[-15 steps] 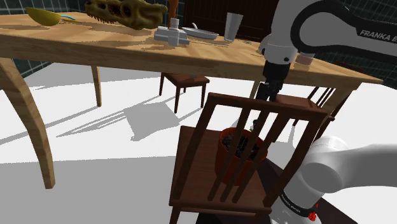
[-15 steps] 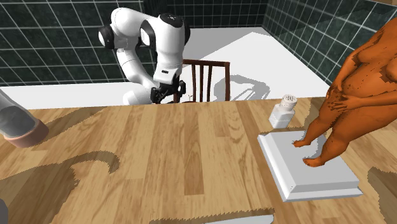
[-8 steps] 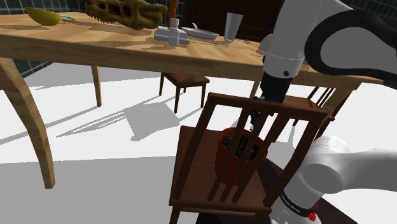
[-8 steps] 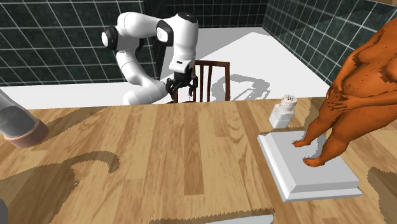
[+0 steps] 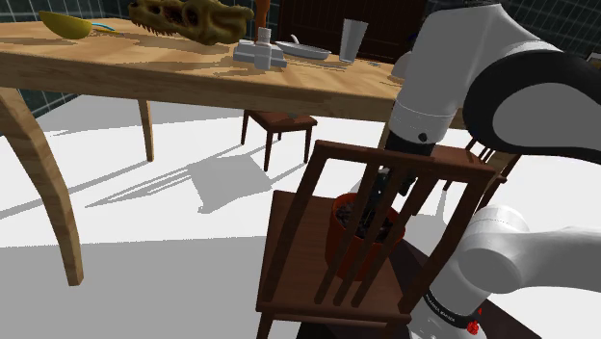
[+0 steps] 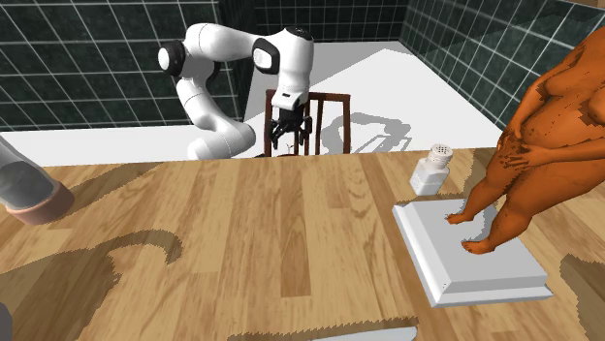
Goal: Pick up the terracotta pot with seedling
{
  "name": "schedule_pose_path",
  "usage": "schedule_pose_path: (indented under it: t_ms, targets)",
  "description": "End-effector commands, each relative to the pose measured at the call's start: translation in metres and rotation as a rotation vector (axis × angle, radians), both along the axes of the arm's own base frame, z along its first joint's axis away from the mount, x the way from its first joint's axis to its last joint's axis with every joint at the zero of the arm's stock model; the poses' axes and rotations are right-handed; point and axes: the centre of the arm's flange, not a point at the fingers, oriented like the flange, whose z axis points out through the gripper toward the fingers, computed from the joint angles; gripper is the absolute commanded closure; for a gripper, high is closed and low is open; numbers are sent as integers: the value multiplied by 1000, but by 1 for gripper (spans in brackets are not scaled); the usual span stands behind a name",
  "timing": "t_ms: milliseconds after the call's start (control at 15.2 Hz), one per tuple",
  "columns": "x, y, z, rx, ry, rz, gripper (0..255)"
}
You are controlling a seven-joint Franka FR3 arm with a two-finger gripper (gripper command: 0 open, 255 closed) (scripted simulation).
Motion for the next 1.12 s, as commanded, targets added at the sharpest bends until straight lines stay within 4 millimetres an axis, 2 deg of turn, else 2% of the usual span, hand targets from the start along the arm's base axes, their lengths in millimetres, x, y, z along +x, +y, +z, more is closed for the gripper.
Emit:
schedule_pose_path:
  t_ms: [0,132,264,330,924,1056]
  targets:
    - [0,0,-11,0,-1,-1,0]
    - [0,0,-24,0,-1,-1,0]
    - [0,0,-24,0,-1,-1,0]
    - [0,0,-25,0,-1,-1,255]
    - [0,0,-24,0,-1,-1,255]
    - [0,0,-14,0,-1,-1,255]
